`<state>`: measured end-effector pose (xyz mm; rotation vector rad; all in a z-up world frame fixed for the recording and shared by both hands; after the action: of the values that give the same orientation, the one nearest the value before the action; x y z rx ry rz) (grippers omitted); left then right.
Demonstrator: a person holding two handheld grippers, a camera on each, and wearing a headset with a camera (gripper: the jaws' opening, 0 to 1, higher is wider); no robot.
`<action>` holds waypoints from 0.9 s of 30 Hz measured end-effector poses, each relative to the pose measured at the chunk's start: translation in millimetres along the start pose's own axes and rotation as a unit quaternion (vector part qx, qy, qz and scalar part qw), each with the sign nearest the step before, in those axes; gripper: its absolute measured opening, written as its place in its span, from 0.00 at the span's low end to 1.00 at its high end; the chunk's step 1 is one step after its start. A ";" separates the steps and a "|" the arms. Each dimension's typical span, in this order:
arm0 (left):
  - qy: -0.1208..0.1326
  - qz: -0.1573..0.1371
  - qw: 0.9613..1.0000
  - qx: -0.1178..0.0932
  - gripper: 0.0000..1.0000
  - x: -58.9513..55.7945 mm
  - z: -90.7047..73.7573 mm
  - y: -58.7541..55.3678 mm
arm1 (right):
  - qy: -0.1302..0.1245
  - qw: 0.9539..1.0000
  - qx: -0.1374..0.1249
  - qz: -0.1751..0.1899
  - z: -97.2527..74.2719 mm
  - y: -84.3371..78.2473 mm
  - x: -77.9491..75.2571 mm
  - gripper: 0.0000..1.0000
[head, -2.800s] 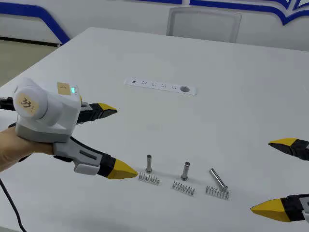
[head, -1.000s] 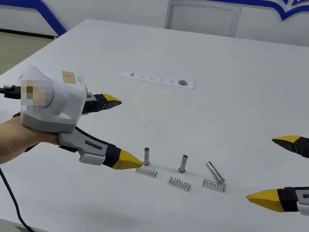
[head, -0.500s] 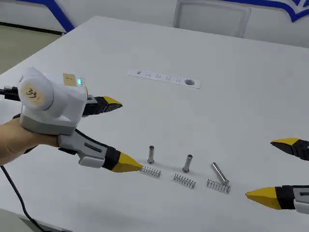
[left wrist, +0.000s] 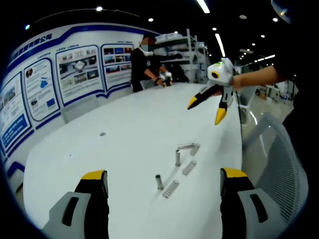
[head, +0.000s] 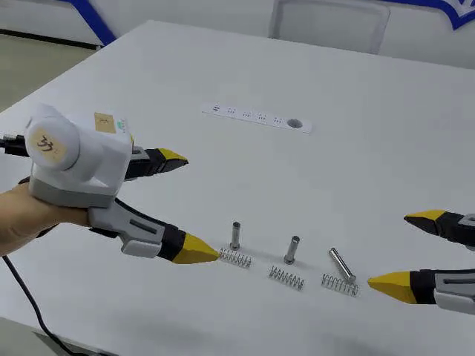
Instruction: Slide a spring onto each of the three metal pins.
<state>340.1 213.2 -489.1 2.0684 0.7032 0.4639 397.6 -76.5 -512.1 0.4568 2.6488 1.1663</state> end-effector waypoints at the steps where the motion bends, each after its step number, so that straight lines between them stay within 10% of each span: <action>1: -0.001 -0.002 1.000 -0.001 0.95 0.3 0.9 -0.1 | 0.002 1.000 0.001 0.002 1.8 0.0 -0.6 0.70; 27: -0.011 -0.010 1.000 -0.005 0.92 2.7 10.8 1.1 | 0.015 0.998 0.031 0.058 45.5 -18.1 -10.5 0.52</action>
<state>348.6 207.6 -493.9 2.0531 0.7062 0.4327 418.1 -60.9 -555.0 0.6175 2.7230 1.1342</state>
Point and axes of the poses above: the centre of the closed fingertips' face, and the gripper's own axes: z roughly forward along the fingers, x roughly to its left, y roughly out of its top, the point moved 6 cm from there along -z, roughly backward along the fingers, and after that the axes turned 6 degrees about x, right-handed, at the moved point
